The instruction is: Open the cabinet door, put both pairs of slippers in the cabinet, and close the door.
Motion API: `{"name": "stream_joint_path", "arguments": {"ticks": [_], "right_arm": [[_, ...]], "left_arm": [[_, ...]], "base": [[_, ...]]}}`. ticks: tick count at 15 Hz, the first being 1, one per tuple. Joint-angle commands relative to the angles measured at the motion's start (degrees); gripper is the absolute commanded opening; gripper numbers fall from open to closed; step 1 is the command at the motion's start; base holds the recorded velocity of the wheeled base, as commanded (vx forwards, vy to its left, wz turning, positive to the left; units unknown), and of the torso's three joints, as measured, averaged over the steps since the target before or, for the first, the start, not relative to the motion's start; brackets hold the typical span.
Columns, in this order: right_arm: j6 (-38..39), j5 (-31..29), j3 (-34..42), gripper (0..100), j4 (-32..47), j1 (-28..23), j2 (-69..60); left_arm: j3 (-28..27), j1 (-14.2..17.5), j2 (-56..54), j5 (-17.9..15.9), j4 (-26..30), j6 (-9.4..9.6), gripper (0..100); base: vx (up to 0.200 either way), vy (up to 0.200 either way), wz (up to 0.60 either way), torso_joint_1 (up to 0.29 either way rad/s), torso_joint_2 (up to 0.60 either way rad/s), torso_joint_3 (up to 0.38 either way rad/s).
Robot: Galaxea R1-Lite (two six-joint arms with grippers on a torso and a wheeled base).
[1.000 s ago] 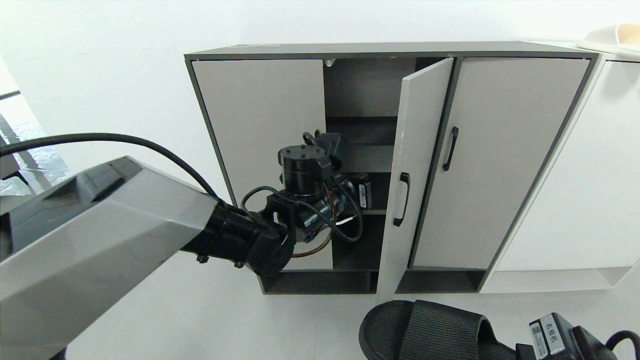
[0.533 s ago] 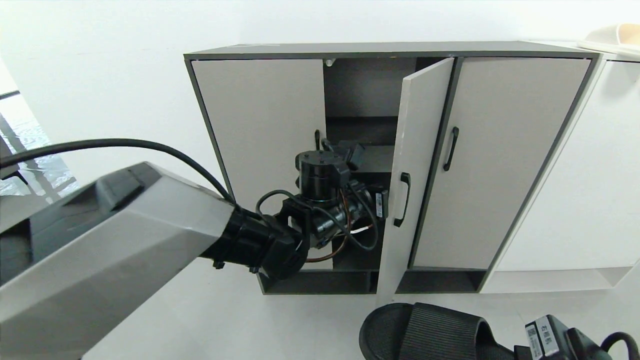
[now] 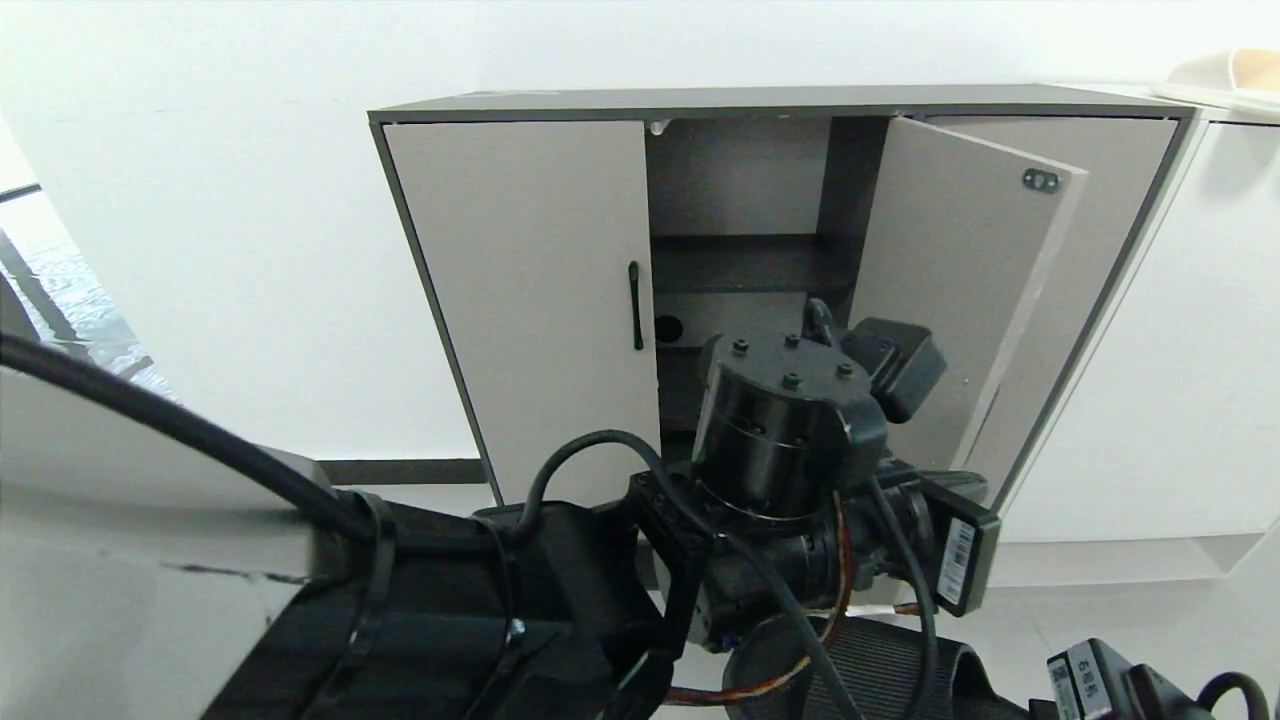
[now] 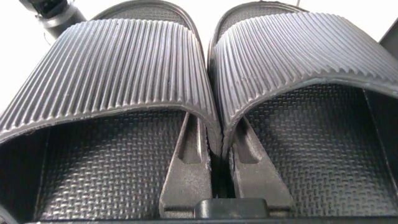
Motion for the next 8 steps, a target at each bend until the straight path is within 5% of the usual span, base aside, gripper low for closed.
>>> {"name": "stream_joint_path", "arguments": {"ticks": [1, 4, 6, 8], "right_arm": [[0.06, -0.01, -0.46, 0, -0.03, -0.63, 0.16], [0.06, -0.01, -0.63, 0, -0.03, -0.98, 0.51], [0.14, -0.98, -1.51, 0, -0.03, -1.77, 0.6], [0.85, -8.1, -4.41, 0, -0.03, -2.21, 1.57]], "left_arm": [[4.51, 9.28, -5.79, 0.01, 0.14, 0.14, 0], [11.89, 14.99, -13.26, 0.01, 0.5, 2.87, 0], [22.44, 18.95, -22.66, 0.8, 0.76, 9.46, 0], [28.95, 23.6, -33.12, 6.33, 3.92, 15.09, 0]], "base": [[0.0, 0.0, 0.0, 0.0, 0.0, 0.0], [0.0, 0.0, 0.0, 0.0, 0.0, 0.0], [0.0, 0.0, 0.0, 0.0, 0.0, 0.0], [0.0, 0.0, 0.0, 0.0, 0.0, 0.0]]}}
